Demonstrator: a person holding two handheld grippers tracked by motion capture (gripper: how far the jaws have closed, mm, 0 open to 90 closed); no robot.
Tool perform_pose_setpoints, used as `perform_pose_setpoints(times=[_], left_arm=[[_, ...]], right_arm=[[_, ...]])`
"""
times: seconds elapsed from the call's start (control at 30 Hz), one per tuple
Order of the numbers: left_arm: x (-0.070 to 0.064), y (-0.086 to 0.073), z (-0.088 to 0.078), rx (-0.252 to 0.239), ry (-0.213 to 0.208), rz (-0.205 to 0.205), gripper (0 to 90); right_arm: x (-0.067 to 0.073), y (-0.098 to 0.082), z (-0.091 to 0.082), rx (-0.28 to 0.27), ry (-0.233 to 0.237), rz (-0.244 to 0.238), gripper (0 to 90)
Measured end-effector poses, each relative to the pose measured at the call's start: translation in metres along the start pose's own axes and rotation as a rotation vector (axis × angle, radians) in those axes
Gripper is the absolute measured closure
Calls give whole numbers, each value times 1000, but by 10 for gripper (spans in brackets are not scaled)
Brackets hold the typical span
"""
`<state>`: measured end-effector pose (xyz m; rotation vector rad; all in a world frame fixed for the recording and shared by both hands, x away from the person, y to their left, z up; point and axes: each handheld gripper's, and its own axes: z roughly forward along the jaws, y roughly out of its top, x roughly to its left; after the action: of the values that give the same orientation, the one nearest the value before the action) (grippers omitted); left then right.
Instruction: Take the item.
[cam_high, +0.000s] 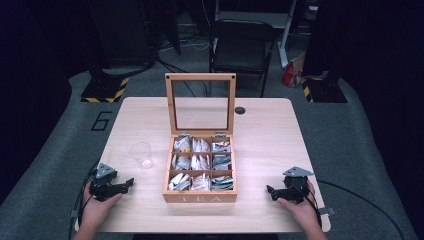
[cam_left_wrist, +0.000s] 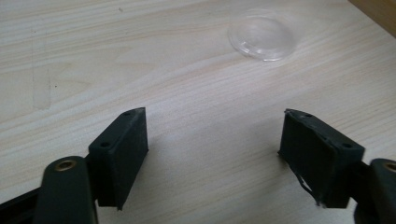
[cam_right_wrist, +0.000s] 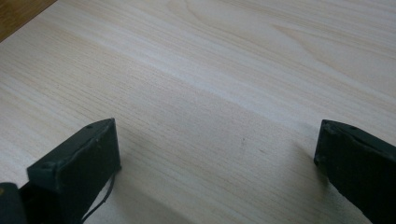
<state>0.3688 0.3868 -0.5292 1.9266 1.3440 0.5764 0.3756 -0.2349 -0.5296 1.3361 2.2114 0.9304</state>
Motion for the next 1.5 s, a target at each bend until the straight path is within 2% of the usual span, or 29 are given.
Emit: perform_pose_setpoints(times=[0.07,0.1,0.13,0.2,0.3,0.5,0.53,0.8,1.0,1.1,1.13,1.23,1.33,1.5], left_arm=[[0,2,-4,29,-19,-14,274],[-2,3,-4,18,-17,-27,292],[-3,4,-7,46,-26,-20,306],[-6,6,-9,57,-28,-23,319],[-9,8,-12,48,-42,-26,336],[-20,14,-26,27,-114,-33,377],[-22,15,-27,12,-117,-30,383],[-35,23,-38,5,-141,6,422],[-48,30,-42,0,-143,50,430],[-54,33,-46,8,-151,84,444],[-55,33,-45,-3,-150,79,448],[-57,35,-47,2,-167,65,469],[-58,36,-48,-1,-164,69,476],[-67,41,-53,-6,-191,77,480]], right_arm=[[0,0,0,0,-1,2,0],[0,0,0,1,-2,-1,0],[0,0,0,0,-1,0,0],[0,0,0,0,-2,-1,0],[0,0,0,0,-1,2,0],[0,0,0,0,0,1,0],[0,0,0,0,-1,1,0],[0,0,0,0,0,1,0],[0,0,0,0,-2,0,0],[0,0,0,0,-1,2,0],[0,0,0,0,-2,-1,0],[0,0,0,0,-2,-1,0],[0,0,0,0,-1,-1,0],[0,0,0,0,-1,1,0]])
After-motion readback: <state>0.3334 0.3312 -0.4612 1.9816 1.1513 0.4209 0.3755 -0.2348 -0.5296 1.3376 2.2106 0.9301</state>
